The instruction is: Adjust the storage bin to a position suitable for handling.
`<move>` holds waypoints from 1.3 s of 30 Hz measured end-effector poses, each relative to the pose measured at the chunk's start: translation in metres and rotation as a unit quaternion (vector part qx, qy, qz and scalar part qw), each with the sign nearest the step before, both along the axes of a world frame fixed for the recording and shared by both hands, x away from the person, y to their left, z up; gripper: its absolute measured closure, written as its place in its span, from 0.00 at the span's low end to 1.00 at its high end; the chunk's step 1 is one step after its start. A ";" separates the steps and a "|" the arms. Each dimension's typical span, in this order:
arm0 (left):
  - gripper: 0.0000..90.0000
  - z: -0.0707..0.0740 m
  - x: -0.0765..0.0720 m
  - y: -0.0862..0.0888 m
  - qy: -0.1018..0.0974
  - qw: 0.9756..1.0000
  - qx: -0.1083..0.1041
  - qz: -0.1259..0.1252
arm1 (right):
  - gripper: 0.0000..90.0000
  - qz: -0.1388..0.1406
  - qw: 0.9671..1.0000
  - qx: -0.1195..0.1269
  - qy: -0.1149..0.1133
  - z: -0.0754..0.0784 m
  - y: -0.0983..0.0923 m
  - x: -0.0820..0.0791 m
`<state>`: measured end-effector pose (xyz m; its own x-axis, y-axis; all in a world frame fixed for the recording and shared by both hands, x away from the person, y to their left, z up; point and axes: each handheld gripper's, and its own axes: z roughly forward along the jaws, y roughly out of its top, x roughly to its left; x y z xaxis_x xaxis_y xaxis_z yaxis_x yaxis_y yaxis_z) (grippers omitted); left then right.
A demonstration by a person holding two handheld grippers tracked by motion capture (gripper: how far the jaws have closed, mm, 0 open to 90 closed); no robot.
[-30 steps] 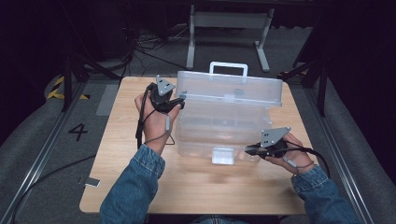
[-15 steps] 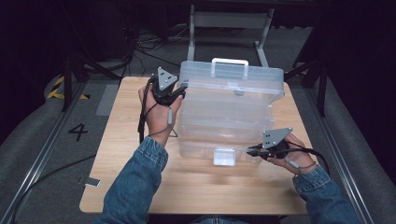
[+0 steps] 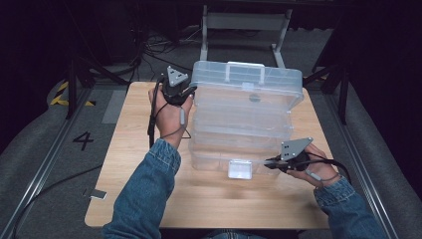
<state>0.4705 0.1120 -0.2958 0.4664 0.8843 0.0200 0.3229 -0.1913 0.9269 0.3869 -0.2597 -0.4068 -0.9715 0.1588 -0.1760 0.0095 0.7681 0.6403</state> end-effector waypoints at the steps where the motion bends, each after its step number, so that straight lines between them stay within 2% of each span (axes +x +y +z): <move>1: 0.85 0.001 0.001 0.000 0.005 1.000 0.001 0.001 | 0.94 0.001 1.000 0.000 0.000 0.000 0.000 -0.001; 9: 0.85 0.010 0.019 0.000 0.023 1.000 -0.004 0.002 | 0.94 0.007 1.000 -0.004 0.003 0.001 -0.001 -0.004; 12: 0.86 0.012 0.032 0.003 0.038 0.999 -0.026 0.009 | 0.94 0.014 1.000 -0.004 0.005 0.001 -0.002 -0.006; 13: 0.86 0.012 0.032 0.003 0.038 0.999 -0.026 0.009 | 0.94 0.014 1.000 -0.004 0.005 0.001 -0.002 -0.006; 18: 0.86 0.012 0.041 0.005 0.046 0.999 -0.017 0.017 | 0.94 0.023 1.000 -0.002 0.008 0.001 -0.003 -0.009; 23: 0.87 0.010 0.052 0.005 0.043 0.999 -0.006 0.017 | 0.94 0.026 1.000 -0.002 0.009 0.001 -0.004 -0.013; 30: 0.87 0.005 0.071 0.007 0.064 0.998 0.010 0.017 | 0.94 0.032 0.999 -0.004 0.010 0.001 -0.005 -0.015; 35: 0.87 0.001 0.085 0.005 0.076 0.997 0.014 0.015 | 0.93 0.031 0.999 -0.003 0.009 0.001 -0.005 -0.016; 39: 0.87 -0.005 0.097 0.006 0.089 0.996 0.010 0.010 | 0.93 0.031 0.999 -0.004 0.009 0.001 -0.005 -0.017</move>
